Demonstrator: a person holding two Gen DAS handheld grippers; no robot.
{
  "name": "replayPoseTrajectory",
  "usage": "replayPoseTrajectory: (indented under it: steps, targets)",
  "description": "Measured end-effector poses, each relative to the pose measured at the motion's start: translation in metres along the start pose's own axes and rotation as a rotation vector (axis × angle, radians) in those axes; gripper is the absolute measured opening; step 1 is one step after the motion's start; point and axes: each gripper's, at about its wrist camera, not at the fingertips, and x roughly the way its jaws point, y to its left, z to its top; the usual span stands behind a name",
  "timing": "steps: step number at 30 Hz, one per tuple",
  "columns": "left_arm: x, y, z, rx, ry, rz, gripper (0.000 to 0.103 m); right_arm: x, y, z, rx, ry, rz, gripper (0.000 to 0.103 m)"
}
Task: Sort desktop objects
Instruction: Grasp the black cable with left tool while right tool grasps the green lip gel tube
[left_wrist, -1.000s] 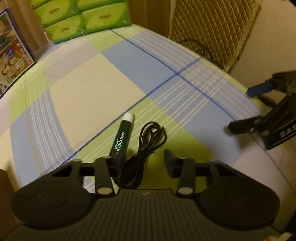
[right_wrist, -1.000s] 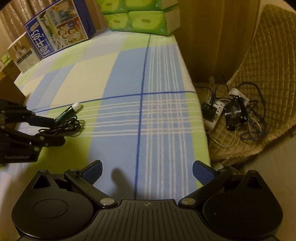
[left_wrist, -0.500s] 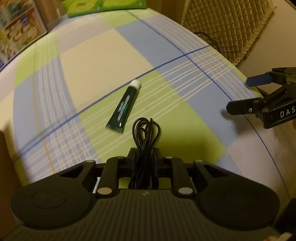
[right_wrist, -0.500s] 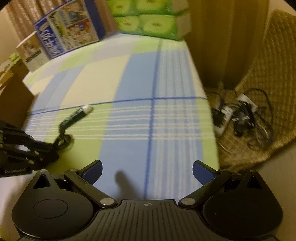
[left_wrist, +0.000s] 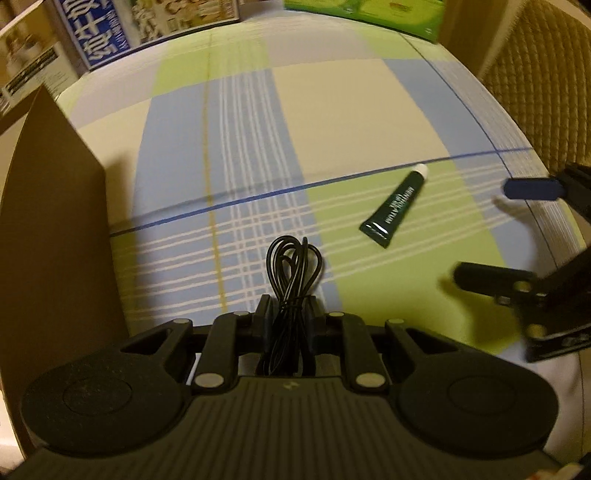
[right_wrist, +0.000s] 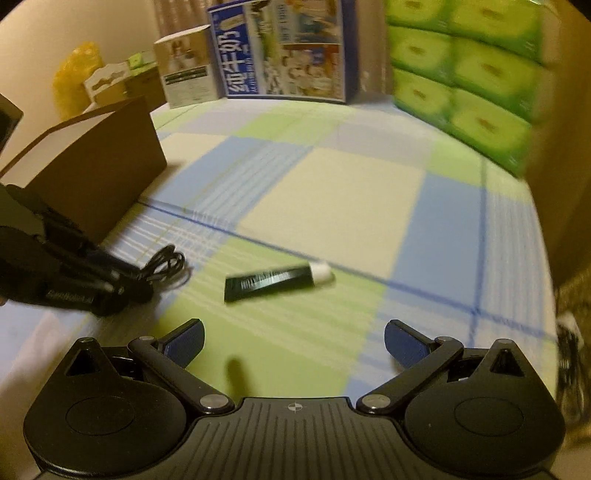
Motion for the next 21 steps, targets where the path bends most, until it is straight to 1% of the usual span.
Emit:
replayPoseTrajectory:
  steps: [5,8,10,13,15,17,19,21]
  targets:
    - [0.002,0.006,0.002,-0.051,0.006,0.005,0.014,0.031,0.005,0.013,-0.07,-0.002,0.002,0.101]
    - [0.003,0.008,0.002,-0.061,0.004,0.007,0.014,0.043,0.01,0.015,-0.123,0.014,0.007,0.101]
    - [0.003,0.01,0.002,-0.07,0.003,0.002,0.014,0.049,0.014,0.014,-0.15,0.021,-0.005,0.101]
    - [0.002,0.012,0.001,-0.079,0.001,-0.003,0.014,0.052,0.013,0.013,-0.139,0.014,0.004,0.101]
    - [0.002,0.012,0.002,-0.078,0.001,-0.002,0.014,0.053,0.012,0.014,-0.138,0.011,0.023,0.098]
    - [0.003,0.011,0.002,-0.073,-0.001,0.0,0.014,0.053,0.014,0.016,-0.156,0.0,0.036,0.088]
    - [0.003,0.01,0.003,-0.072,-0.001,0.001,0.014,0.051,0.014,0.017,-0.169,-0.002,0.048,0.081]
    - [0.003,0.01,0.003,-0.071,-0.001,0.001,0.015,0.052,0.015,0.017,-0.168,0.005,0.047,0.081]
